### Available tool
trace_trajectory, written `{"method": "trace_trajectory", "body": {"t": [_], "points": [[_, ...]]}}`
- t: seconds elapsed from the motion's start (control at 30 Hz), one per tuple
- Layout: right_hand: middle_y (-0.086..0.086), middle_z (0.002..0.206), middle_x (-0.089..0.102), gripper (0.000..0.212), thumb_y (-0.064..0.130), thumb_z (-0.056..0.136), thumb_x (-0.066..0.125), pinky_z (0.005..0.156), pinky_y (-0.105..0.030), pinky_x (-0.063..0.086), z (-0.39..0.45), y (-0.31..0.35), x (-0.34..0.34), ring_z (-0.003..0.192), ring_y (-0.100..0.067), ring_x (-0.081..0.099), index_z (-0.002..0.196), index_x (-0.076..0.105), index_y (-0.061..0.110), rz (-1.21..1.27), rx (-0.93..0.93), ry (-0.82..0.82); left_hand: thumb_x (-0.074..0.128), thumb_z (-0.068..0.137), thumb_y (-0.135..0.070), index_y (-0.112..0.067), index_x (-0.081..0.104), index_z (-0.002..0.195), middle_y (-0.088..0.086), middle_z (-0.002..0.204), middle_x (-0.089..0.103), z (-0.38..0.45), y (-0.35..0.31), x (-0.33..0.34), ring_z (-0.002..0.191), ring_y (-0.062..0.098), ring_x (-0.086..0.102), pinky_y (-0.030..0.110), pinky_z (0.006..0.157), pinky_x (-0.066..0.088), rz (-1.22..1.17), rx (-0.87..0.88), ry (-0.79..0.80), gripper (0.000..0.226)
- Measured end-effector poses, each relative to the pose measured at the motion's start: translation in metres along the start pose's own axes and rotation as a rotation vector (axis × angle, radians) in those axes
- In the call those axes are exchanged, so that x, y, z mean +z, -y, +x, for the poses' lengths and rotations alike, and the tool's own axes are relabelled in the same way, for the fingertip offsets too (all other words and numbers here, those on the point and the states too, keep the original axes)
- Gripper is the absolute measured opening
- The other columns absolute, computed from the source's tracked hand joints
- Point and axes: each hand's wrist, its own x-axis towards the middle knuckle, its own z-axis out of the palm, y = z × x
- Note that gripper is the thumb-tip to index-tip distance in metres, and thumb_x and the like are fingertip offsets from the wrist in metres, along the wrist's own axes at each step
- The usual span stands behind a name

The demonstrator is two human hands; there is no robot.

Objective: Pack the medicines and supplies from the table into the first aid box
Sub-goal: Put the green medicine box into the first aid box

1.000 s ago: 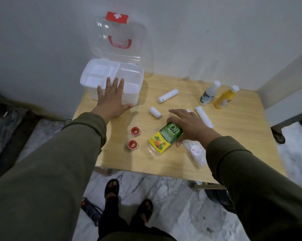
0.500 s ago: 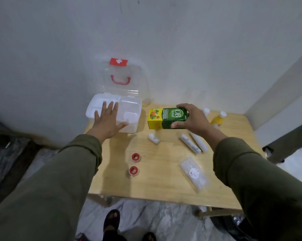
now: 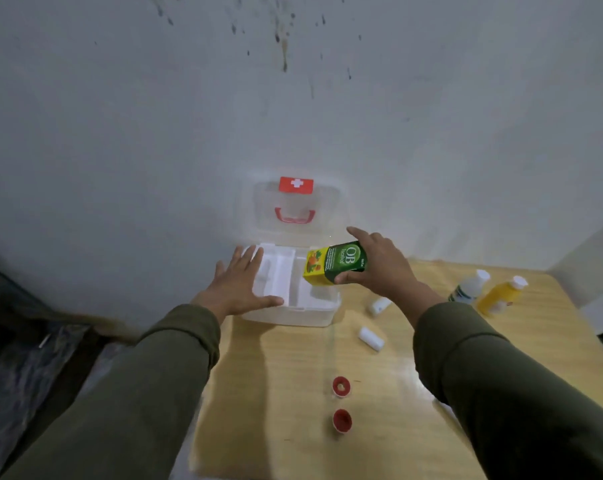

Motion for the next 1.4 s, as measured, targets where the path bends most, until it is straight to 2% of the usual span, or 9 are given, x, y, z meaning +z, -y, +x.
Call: {"method": "trace_trajectory", "body": {"t": [0.33, 0.5, 0.67, 0.77, 0.87, 0.9, 1.03, 1.27, 1.4], "points": [[-0.010, 0.124, 0.051, 0.087, 0.058, 0.072, 0.067, 0.094, -0.038, 0.035, 0.030, 0.026, 0.040, 0.116, -0.028, 0.038, 0.142, 0.027, 0.028, -0.282, -0.032, 0.061, 0.049, 0.064, -0.082, -0.016, -0.018, 0.147, 0.000, 0.156, -0.025, 0.028, 0.024, 0.018, 0.142, 0.019, -0.028, 0.053, 0.116, -0.006, -0.049, 0.133, 0.061, 0.125], [-0.012, 0.124, 0.046, 0.081, 0.041, 0.076, 0.071, 0.097, -0.037, 0.038, 0.033, 0.031, 0.054, 0.115, -0.028, 0.038, 0.143, 0.028, 0.028, -0.190, -0.101, 0.122, 0.025, 0.038, -0.101, -0.017, -0.018, 0.147, 0.000, 0.156, -0.025, 0.030, 0.026, 0.020, 0.142, 0.020, -0.028, 0.054, 0.115, -0.005, -0.048, 0.161, 0.054, 0.144], [-0.010, 0.121, 0.052, 0.082, 0.044, 0.074, 0.072, 0.089, -0.036, 0.040, 0.034, 0.032, 0.058, 0.109, -0.027, 0.047, 0.142, 0.029, 0.027, -0.311, -0.104, 0.104, 0.049, 0.061, -0.084, -0.017, -0.018, 0.147, 0.001, 0.156, -0.026, 0.030, 0.025, 0.021, 0.142, 0.021, -0.027, 0.054, 0.115, -0.006, -0.043, 0.161, 0.035, 0.128], [-0.011, 0.120, 0.048, 0.084, 0.036, 0.073, 0.076, 0.086, -0.038, 0.048, 0.034, 0.034, 0.059, 0.107, -0.028, 0.052, 0.142, 0.027, 0.031, -0.173, -0.022, 0.162, 0.046, 0.058, -0.088, -0.017, -0.018, 0.147, 0.000, 0.156, -0.026, 0.030, 0.025, 0.022, 0.142, 0.021, -0.027, 0.054, 0.115, -0.005, -0.036, 0.156, 0.043, 0.131], [-0.012, 0.120, 0.046, 0.088, 0.027, 0.070, 0.079, 0.088, -0.038, 0.048, 0.037, 0.034, 0.060, 0.105, -0.030, 0.054, 0.142, 0.028, 0.031, -0.037, 0.019, 0.174, 0.021, 0.035, -0.102, -0.018, -0.018, 0.147, 0.000, 0.156, -0.026, 0.031, 0.026, 0.022, 0.142, 0.020, -0.028, 0.054, 0.115, -0.005, -0.042, 0.160, 0.048, 0.145], [-0.012, 0.120, 0.047, 0.088, 0.025, 0.070, 0.079, 0.088, -0.038, 0.048, 0.038, 0.034, 0.059, 0.105, -0.030, 0.054, 0.142, 0.028, 0.031, -0.030, 0.018, 0.174, 0.021, 0.034, -0.102, -0.018, -0.018, 0.146, -0.001, 0.156, -0.026, 0.031, 0.026, 0.022, 0.142, 0.020, -0.028, 0.054, 0.115, -0.005, -0.046, 0.161, 0.049, 0.145], [-0.013, 0.120, 0.049, 0.085, 0.021, 0.070, 0.079, 0.089, -0.036, 0.046, 0.041, 0.037, 0.065, 0.107, -0.031, 0.054, 0.140, 0.031, 0.027, -0.017, 0.012, 0.188, 0.049, 0.061, -0.083, -0.018, -0.017, 0.147, 0.000, 0.156, -0.026, 0.030, 0.024, 0.022, 0.142, 0.021, -0.027, 0.054, 0.116, -0.004, -0.041, 0.158, 0.039, 0.127], [-0.014, 0.132, 0.049, 0.082, 0.011, 0.071, 0.077, 0.100, -0.036, 0.039, 0.041, 0.048, 0.085, 0.121, -0.028, 0.046, 0.139, 0.035, 0.025, 0.193, 0.125, 0.139, 0.053, 0.065, -0.079, -0.018, -0.016, 0.147, 0.000, 0.156, -0.025, 0.029, 0.023, 0.020, 0.142, 0.021, -0.027, 0.054, 0.115, -0.004, -0.034, 0.149, 0.041, 0.124], [-0.014, 0.128, 0.050, 0.074, 0.005, 0.081, 0.067, 0.089, -0.025, 0.035, 0.039, 0.047, 0.091, 0.117, -0.024, 0.049, 0.142, 0.031, 0.025, 0.316, 0.170, 0.077, 0.054, 0.065, -0.078, -0.019, -0.017, 0.147, 0.000, 0.156, -0.026, 0.029, 0.023, 0.021, 0.142, 0.020, -0.027, 0.053, 0.115, -0.005, -0.040, 0.144, 0.047, 0.123]]}}
